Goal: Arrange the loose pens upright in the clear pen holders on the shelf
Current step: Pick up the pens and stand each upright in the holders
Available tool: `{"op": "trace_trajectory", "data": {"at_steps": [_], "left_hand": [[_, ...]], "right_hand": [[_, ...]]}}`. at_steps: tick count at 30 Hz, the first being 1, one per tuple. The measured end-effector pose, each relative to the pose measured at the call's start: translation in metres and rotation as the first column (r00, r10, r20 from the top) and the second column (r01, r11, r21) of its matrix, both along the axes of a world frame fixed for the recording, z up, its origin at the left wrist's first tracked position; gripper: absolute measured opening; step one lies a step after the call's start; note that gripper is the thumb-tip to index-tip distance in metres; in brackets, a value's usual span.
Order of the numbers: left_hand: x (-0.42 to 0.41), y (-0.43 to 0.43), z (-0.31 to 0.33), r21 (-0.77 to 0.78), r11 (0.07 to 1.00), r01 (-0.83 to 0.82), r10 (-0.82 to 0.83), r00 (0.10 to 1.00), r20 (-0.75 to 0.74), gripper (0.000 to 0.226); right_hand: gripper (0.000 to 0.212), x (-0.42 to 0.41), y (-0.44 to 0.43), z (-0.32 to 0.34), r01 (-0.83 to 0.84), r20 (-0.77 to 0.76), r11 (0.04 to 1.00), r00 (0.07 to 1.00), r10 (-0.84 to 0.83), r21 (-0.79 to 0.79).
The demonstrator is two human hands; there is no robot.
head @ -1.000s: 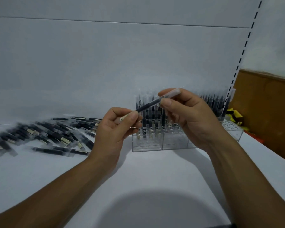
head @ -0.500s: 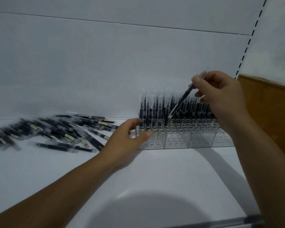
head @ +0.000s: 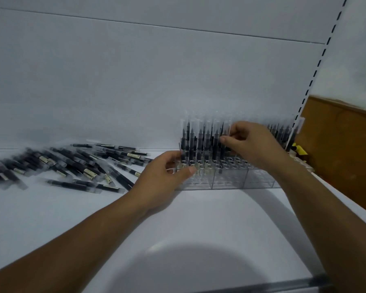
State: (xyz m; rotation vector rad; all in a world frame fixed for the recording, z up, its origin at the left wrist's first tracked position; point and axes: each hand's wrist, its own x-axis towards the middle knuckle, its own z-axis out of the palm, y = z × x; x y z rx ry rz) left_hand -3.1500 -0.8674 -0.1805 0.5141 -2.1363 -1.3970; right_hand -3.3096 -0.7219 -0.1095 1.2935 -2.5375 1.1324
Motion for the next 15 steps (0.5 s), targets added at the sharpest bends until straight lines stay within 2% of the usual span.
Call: {"op": "trace_trajectory", "data": {"at_steps": [3, 7, 9, 11, 15], "left_hand": [[0.0, -0.001, 0.0, -0.033, 0.999, 0.002, -0.002, 1.0, 0.015, 0.043], [0.002, -0.001, 0.0, -0.074, 0.997, 0.003, 0.0, 0.999, 0.045, 0.049], [0.003, 0.0, 0.002, -0.029, 1.0, 0.012, -0.011, 0.999, 0.033, 0.06], [0.005, 0.002, 0.006, 0.055, 0.998, 0.01, -0.009, 1.0, -0.014, 0.062], [0.015, -0.006, 0.021, -0.058, 0.995, -0.077, 0.076, 0.997, -0.025, 0.054]], "right_hand": [[0.026, 0.0, -0.002, 0.001, 0.023, -0.045, 0.999, 0.999, -0.022, 0.032], [0.019, 0.006, 0.002, 0.003, 0.051, -0.089, 0.97, 0.996, -0.03, 0.24], [0.021, 0.009, 0.009, 0.002, 0.069, -0.091, 0.942, 0.995, -0.042, 0.329], [0.032, 0.014, 0.018, 0.007, 0.11, -0.13, 0.909, 0.99, -0.063, 0.403], [0.029, 0.035, 0.027, 0.027, 0.161, -0.244, 0.896, 0.968, -0.061, 0.413]]}}
